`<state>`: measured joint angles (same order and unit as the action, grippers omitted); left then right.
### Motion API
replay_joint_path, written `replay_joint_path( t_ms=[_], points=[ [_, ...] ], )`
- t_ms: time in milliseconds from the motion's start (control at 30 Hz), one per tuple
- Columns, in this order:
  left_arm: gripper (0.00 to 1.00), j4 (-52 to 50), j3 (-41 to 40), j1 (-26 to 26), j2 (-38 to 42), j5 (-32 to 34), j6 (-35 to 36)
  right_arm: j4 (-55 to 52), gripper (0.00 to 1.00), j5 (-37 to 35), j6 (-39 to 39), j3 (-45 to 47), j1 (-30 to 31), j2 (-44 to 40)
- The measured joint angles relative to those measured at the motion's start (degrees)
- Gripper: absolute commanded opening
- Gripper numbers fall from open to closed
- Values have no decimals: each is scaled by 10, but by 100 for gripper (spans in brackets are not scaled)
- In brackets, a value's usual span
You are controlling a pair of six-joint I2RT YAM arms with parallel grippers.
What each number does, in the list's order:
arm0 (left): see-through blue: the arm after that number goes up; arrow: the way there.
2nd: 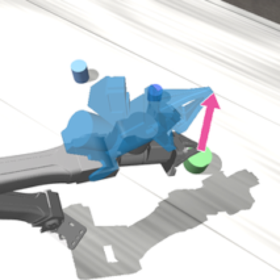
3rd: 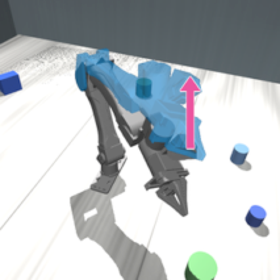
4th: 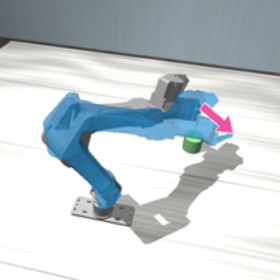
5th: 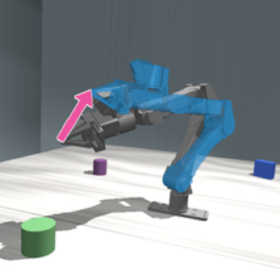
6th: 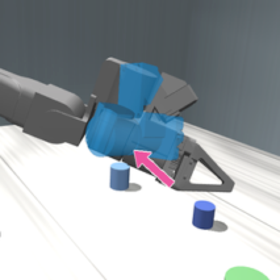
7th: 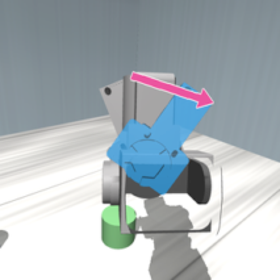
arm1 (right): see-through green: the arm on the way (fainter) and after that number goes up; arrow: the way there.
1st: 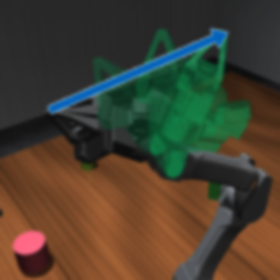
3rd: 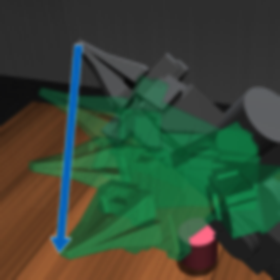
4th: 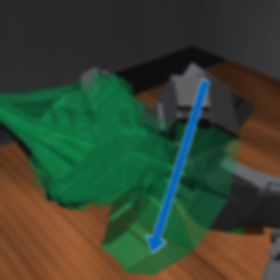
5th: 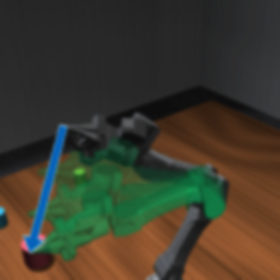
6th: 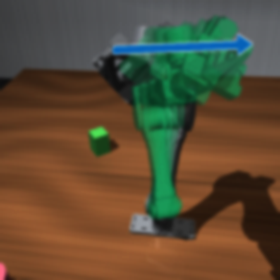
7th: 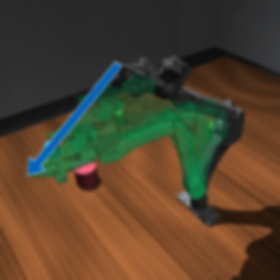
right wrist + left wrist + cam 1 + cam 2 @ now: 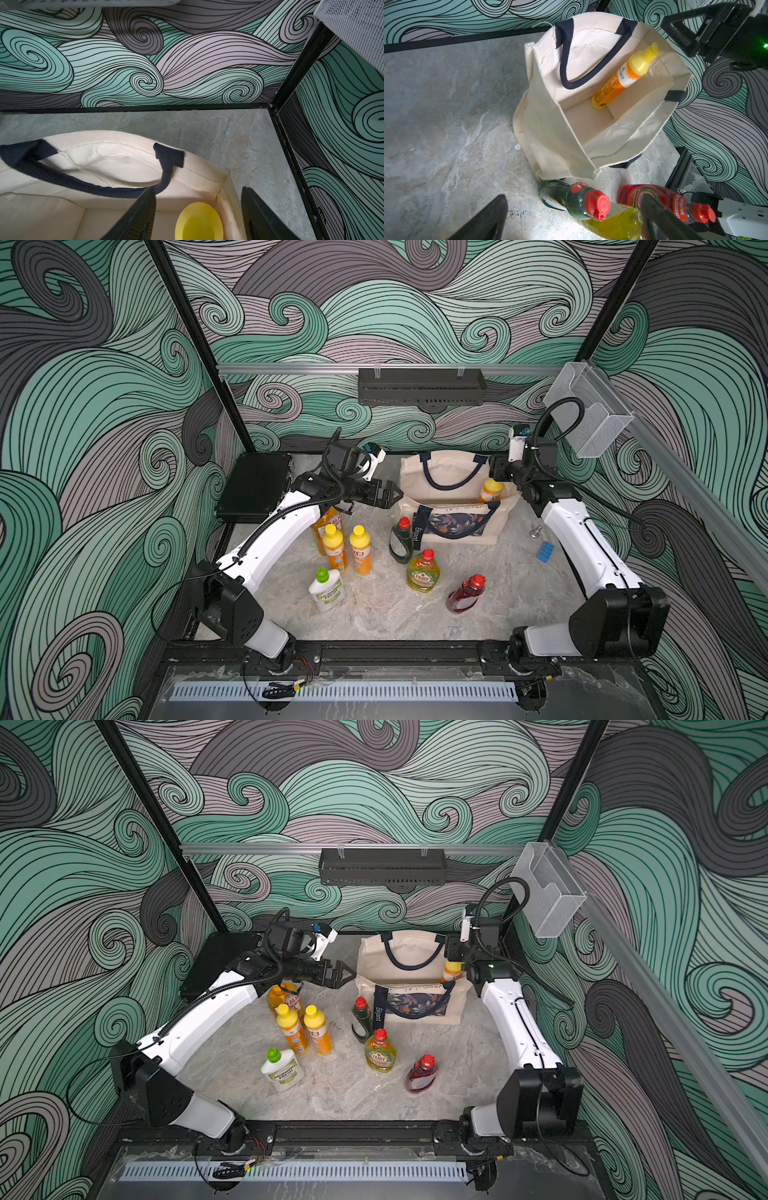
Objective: Pack dish soap into the shopping bag
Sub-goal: Place the bottle of dish soap in the shopping bag, then pick up the bottle of dish soap at the center of the board.
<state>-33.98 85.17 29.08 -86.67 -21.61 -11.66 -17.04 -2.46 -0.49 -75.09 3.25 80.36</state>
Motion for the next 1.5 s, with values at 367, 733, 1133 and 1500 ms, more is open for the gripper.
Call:
replay_joint_path(
  t_ms=[367,733,1133,1500],
  points=[
    [99,-47,8,-8,57,46,36,-69,74,24,10,-29,94,-97],
    [99,-75,26,-50,116,111,61,-96,72,134,-2,29,279,-223],
    [99,-70,8,-130,101,73,34,28,72,169,23,177,470,-190],
    [99,-58,-4,-140,101,57,26,156,71,185,24,185,486,-54]
  ],
)
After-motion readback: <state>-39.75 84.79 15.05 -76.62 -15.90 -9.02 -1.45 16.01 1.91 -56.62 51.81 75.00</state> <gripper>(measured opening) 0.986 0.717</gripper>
